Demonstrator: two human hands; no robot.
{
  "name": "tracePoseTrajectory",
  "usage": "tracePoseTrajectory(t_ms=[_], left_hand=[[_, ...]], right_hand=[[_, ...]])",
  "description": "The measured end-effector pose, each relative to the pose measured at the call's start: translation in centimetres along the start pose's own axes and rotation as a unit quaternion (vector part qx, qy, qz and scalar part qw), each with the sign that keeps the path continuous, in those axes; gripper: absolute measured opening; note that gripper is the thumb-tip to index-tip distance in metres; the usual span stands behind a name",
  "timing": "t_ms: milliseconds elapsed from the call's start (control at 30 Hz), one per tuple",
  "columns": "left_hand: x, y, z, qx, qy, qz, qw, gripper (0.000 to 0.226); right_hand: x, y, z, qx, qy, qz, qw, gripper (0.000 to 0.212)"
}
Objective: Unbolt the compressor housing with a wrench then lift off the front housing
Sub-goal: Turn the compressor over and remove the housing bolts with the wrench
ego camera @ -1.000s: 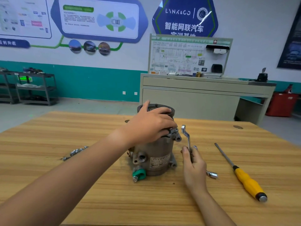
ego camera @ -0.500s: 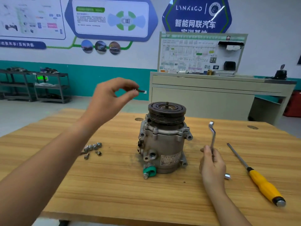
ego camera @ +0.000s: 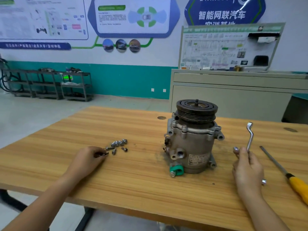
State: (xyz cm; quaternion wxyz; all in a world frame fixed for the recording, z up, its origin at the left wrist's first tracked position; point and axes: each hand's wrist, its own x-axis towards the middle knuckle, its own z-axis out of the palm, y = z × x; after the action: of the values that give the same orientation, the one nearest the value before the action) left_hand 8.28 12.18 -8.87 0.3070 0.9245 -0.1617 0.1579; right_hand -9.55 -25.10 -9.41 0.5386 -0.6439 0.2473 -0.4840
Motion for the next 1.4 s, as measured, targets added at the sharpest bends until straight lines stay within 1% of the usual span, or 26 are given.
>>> tracePoseTrajectory(t_ms=[100, 267, 333, 400, 467, 500, 533, 600, 667, 700, 733, 800, 867, 933, 1033, 1100, 1200, 1333, 1400], left_hand=[[0.9, 0.7, 1.0, 0.038, 0.008, 0.007, 0.999, 0.017], [1.5, 1.0, 1.9, 0.035, 0.006, 0.001, 0.999, 0.027], [1.4, 0.9, 2.0, 0.019, 0.026, 0.011, 0.999, 0.032], [1.0, 1.6, 2.1, -0.01, 0.063, 0.035, 0.997, 0.032], [0.7, 3.6, 2.2, -0.069, 0.09, 0.073, 0.991, 0.031], [0.7, 5.0, 2.3, -0.124, 0.085, 0.092, 0.984, 0.032], [0.7, 6.4, 2.4, -0.192, 0.063, 0.104, 0.974, 0.035], [0.9, 9.6, 2.5, -0.303, -0.013, 0.103, 0.947, 0.048], [1.5, 12.5, 2.9, -0.374, -0.084, 0.08, 0.92, 0.064], [2.0, 13.8, 3.3, -0.397, -0.104, 0.062, 0.91, 0.07], [2.5, 14.9, 3.6, -0.412, -0.119, 0.042, 0.903, 0.07], [3.2, 16.7, 4.5, -0.422, -0.156, 0.015, 0.893, 0.06], [3.5, 17.8, 5.1, -0.413, -0.194, 0.011, 0.89, 0.054], [3.5, 18.5, 5.5, -0.412, -0.197, 0.003, 0.889, 0.048], [3.7, 19.2, 5.1, -0.437, -0.21, -0.002, 0.875, 0.034], [3.7, 19.5, 4.8, -0.44, -0.234, 0.009, 0.867, 0.036], [3.6, 19.5, 4.7, -0.443, -0.239, 0.022, 0.864, 0.039], [2.9, 19.0, 5.1, -0.433, -0.207, 0.035, 0.877, 0.044], [1.8, 18.6, 4.9, -0.422, -0.184, 0.049, 0.886, 0.059]], right_hand=[[0.0, 0.2, 0.1, -0.009, -0.005, -0.009, 1.0, 0.031], [0.1, 0.5, 0.1, -0.011, -0.02, -0.003, 1.0, 0.029], [0.1, 0.5, 0.2, -0.008, -0.024, 0.004, 1.0, 0.029], [0.1, 0.4, 0.2, -0.004, -0.024, 0.005, 1.0, 0.028], [0.0, 0.3, 0.3, -0.012, -0.028, 0.001, 1.0, 0.027], [-0.1, 0.3, 0.4, -0.014, -0.03, -0.001, 0.999, 0.027], [-0.1, 0.3, 0.4, -0.014, -0.032, -0.003, 0.999, 0.027], [-0.3, 0.2, 0.3, -0.013, -0.034, -0.009, 0.999, 0.027], [-0.4, -0.1, 0.3, -0.011, -0.033, -0.008, 0.999, 0.027], [-0.5, -0.2, 0.3, -0.015, -0.033, -0.006, 0.999, 0.026], [-0.6, -0.3, 0.2, -0.019, -0.034, -0.004, 0.999, 0.026], [-0.7, -0.4, 0.2, -0.02, -0.038, 0.0, 0.999, 0.026], [-0.7, -0.5, 0.2, -0.016, -0.042, 0.004, 0.999, 0.027], [-0.7, -0.6, 0.2, -0.016, -0.044, 0.007, 0.999, 0.028], [-0.8, -0.7, 0.3, -0.011, -0.046, 0.015, 0.999, 0.029], [-0.8, -0.9, 0.3, -0.003, -0.046, 0.026, 0.999, 0.03], [-0.8, -0.9, 0.3, -0.002, -0.042, 0.034, 0.999, 0.031], [-0.5, -0.7, 0.4, 0.0, -0.041, 0.037, 0.998, 0.029], [-0.6, -0.6, 0.5, -0.007, -0.054, 0.025, 0.998, 0.027]])
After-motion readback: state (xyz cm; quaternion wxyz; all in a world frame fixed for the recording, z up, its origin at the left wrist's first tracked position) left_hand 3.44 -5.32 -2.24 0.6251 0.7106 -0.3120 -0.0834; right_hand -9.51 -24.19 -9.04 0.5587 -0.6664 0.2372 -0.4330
